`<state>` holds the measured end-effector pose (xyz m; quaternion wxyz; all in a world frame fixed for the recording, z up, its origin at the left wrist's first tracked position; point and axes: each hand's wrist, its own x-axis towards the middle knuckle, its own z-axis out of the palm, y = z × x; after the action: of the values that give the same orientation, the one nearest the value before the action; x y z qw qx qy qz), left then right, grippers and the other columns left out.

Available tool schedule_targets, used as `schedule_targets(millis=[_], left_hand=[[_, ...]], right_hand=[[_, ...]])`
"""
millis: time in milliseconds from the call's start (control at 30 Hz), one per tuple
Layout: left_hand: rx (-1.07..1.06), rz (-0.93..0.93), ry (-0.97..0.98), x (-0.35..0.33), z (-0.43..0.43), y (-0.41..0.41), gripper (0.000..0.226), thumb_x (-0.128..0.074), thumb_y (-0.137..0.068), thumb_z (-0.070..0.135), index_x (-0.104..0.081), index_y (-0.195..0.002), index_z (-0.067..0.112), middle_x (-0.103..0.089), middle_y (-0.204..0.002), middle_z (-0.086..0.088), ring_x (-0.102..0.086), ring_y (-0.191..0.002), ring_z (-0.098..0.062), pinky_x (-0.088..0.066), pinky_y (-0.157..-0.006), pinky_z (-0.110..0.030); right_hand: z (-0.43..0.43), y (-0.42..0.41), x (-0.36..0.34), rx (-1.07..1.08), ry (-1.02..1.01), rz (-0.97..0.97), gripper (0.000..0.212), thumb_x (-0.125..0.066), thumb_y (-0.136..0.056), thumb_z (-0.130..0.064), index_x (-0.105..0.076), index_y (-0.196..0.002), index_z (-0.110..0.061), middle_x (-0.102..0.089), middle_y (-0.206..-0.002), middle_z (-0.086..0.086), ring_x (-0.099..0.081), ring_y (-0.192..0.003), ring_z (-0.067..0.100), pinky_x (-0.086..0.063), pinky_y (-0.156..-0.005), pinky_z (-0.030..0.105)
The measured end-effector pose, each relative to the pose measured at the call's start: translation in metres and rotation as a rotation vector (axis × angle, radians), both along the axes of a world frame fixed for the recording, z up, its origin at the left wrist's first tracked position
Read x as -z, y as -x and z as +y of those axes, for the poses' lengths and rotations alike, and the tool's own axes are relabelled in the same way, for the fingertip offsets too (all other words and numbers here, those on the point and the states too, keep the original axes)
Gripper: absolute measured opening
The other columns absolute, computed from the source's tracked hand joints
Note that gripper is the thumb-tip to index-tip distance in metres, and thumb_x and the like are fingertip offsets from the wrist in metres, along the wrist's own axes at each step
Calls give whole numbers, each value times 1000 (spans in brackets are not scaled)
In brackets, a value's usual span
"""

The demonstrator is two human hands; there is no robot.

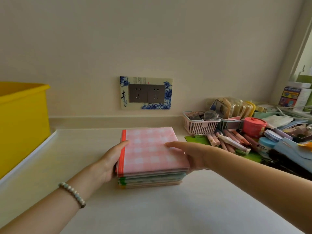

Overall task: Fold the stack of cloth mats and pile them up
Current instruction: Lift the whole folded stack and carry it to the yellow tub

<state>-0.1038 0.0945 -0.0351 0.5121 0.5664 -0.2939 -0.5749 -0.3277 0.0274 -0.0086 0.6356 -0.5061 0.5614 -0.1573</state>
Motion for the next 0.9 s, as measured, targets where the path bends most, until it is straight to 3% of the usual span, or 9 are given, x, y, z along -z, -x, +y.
schedule_targets(millis=[67,200,267,367,467,600,733,900], left_hand=[[-14,-15,-4,-2,3,-28,35,-49,-94,40,-68,-98,11,-74,-84,-11,-70,-71,-24,-53,-63,-29],[-45,-24,-2,-6,10,-73,32,-51,-93,37,-67,-90,10,-73,-73,-10,-70,-56,-20,-50,-41,-23],[-54,-30,-1,-7,13,-92,31,-52,-93,37,-67,-91,10,-73,-73,-11,-70,-56,-21,-51,-41,-23],[-40,-38,-11,-6,15,-111,31,-53,-92,38,-67,-93,10,-73,-75,-11,-70,-57,-21,-53,-45,-23],[-7,-47,-13,0,15,-117,31,-55,-91,40,-68,-94,12,-74,-79,-10,-71,-61,-20,-54,-51,-24],[8,-36,-13,7,14,-116,33,-54,-91,42,-67,-93,11,-74,-76,-10,-70,-59,-20,-54,-49,-25],[21,-25,-9,9,18,-119,35,-55,-90,43,-67,-95,10,-73,-76,-11,-70,-59,-22,-54,-46,-26],[52,1,55,9,26,-118,38,-54,-91,46,-67,-100,11,-74,-83,-11,-71,-66,-21,-55,-50,-26]], right_hand=[[-2,-23,3,-40,9,-30,32,-67,-81,-42,-56,-101,-18,-57,-123,17,-60,-108,31,-46,-95,55],[-3,-65,10,-80,9,-78,44,-68,-80,-42,-58,-113,-16,-59,-108,18,-62,-90,28,-51,-87,50],[-4,-79,11,-94,-9,-111,59,-70,-78,-42,-50,-125,-12,-60,-110,19,-64,-90,28,-52,-84,49],[-8,-92,9,-95,-63,-153,93,-73,-73,-46,-26,-143,-6,-48,-132,25,-61,-103,37,-53,-82,51],[-8,-105,7,-58,-101,-130,104,-76,-69,-46,-19,-145,-3,-53,-122,24,-60,-100,37,-51,-84,50],[-2,-120,10,-49,-66,-104,85,-75,-68,-51,-42,-135,-9,-54,-131,15,-57,-113,31,-42,-101,46],[11,-126,12,-62,1,-175,69,-71,-74,-48,-51,-129,-11,-57,-131,13,-57,-117,29,-43,-103,44],[29,-130,19,-10,42,-419,37,-60,-87,-37,-59,-113,-11,-73,-86,9,-70,-74,22,-57,-64,31]])
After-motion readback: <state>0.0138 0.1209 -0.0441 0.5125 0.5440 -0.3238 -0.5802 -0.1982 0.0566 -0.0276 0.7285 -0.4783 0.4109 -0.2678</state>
